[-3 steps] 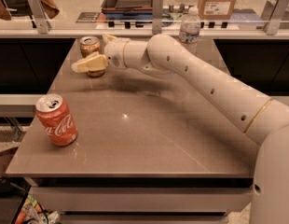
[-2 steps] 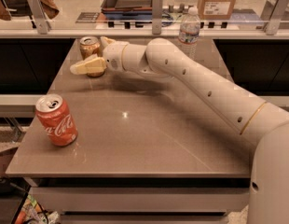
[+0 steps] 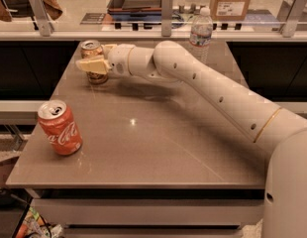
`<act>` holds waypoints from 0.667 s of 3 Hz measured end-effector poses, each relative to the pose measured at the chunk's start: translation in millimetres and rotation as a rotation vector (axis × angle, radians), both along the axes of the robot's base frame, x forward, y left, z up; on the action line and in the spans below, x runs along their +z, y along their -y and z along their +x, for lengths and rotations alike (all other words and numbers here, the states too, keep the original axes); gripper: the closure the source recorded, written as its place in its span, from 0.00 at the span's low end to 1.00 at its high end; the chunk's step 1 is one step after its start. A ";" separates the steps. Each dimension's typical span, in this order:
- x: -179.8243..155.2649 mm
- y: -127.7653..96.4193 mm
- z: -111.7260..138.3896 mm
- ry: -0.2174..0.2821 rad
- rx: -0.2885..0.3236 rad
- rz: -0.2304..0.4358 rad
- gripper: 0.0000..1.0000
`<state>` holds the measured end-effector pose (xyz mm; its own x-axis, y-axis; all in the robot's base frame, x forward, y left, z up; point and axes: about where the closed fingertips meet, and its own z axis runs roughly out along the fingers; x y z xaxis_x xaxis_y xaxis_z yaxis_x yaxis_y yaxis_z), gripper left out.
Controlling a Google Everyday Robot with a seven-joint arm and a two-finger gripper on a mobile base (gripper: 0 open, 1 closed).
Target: Pick orange can
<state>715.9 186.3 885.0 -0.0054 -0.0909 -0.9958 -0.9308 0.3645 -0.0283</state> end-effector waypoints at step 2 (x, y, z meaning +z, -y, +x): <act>0.0 -5.4 -2.2 -0.001 0.008 0.001 0.88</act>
Offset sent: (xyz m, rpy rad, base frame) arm -0.0009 0.0023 0.0000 0.0003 0.0003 0.0036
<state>713.7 191.6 885.0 -0.0052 -0.0902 -0.9959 -0.9338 0.3567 -0.0275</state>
